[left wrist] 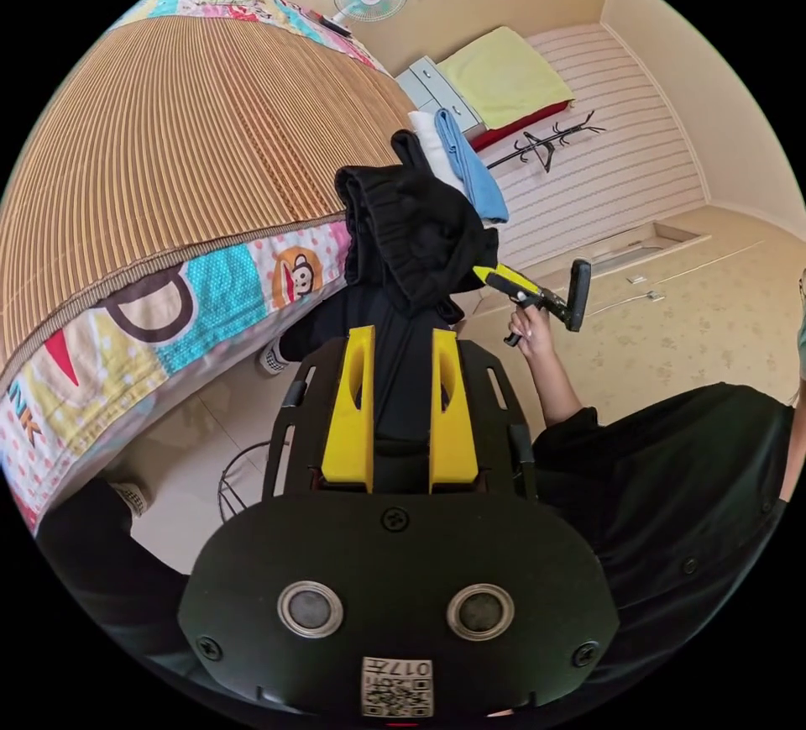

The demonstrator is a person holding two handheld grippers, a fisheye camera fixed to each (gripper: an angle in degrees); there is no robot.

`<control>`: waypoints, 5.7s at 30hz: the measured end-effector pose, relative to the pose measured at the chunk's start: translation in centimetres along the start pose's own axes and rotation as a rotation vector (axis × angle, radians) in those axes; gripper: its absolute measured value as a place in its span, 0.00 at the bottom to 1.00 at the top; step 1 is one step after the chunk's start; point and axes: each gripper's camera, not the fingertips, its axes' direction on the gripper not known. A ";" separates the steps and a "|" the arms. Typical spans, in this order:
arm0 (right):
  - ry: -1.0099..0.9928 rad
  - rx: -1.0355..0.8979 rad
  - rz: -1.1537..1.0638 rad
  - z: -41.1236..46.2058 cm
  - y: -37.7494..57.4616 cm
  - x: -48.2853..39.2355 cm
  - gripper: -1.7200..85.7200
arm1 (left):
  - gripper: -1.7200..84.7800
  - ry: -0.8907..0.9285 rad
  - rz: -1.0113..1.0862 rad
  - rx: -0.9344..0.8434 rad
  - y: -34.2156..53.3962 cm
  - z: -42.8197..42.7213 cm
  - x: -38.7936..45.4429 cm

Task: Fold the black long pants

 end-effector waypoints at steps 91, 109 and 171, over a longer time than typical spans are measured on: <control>-0.231 -0.117 0.003 6.4 -11.9 -24.2 0.14 | 0.17 -0.304 -0.312 0.358 5.5 -15.2 -7.5; -0.556 0.213 0.342 -1.2 -7.7 9.2 0.05 | 0.17 -0.121 -0.214 0.284 8.4 -12.4 -3.8; -1.012 -0.092 -0.441 -8.1 -11.6 -4.8 0.11 | 0.08 0.248 -0.223 0.109 7.8 -16.0 -0.6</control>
